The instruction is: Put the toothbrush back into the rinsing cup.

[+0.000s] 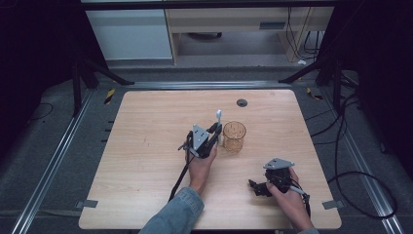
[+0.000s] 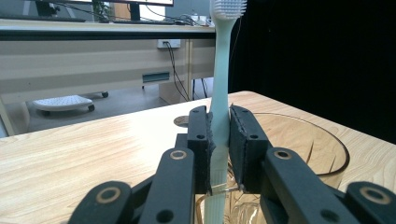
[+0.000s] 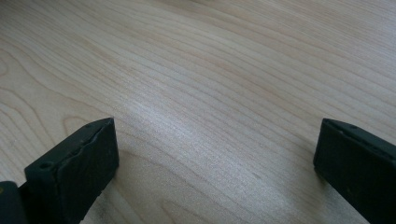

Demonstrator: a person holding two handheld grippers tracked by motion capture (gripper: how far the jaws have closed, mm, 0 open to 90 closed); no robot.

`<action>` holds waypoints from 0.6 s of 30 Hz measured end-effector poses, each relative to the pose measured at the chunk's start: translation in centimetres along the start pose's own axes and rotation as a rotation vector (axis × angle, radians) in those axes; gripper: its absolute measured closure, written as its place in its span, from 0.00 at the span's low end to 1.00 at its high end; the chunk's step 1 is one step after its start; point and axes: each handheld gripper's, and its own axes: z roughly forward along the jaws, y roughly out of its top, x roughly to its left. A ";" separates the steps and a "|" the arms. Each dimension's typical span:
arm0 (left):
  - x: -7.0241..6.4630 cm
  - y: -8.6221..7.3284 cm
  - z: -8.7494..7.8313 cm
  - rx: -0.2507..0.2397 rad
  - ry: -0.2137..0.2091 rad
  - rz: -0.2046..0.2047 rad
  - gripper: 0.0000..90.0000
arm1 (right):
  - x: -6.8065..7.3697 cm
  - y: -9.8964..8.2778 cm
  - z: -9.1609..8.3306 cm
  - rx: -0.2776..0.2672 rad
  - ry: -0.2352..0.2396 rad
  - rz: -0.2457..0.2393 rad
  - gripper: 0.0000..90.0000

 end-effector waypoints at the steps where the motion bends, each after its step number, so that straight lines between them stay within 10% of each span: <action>1: 0.0 0.0 0.0 0.000 0.000 0.000 0.87 | 0.0 0.0 0.0 0.000 0.001 0.000 0.00; 18: 0.0 -0.1 -0.1 0.018 0.003 0.001 0.87 | 0.0 0.0 0.0 0.000 0.000 0.000 0.00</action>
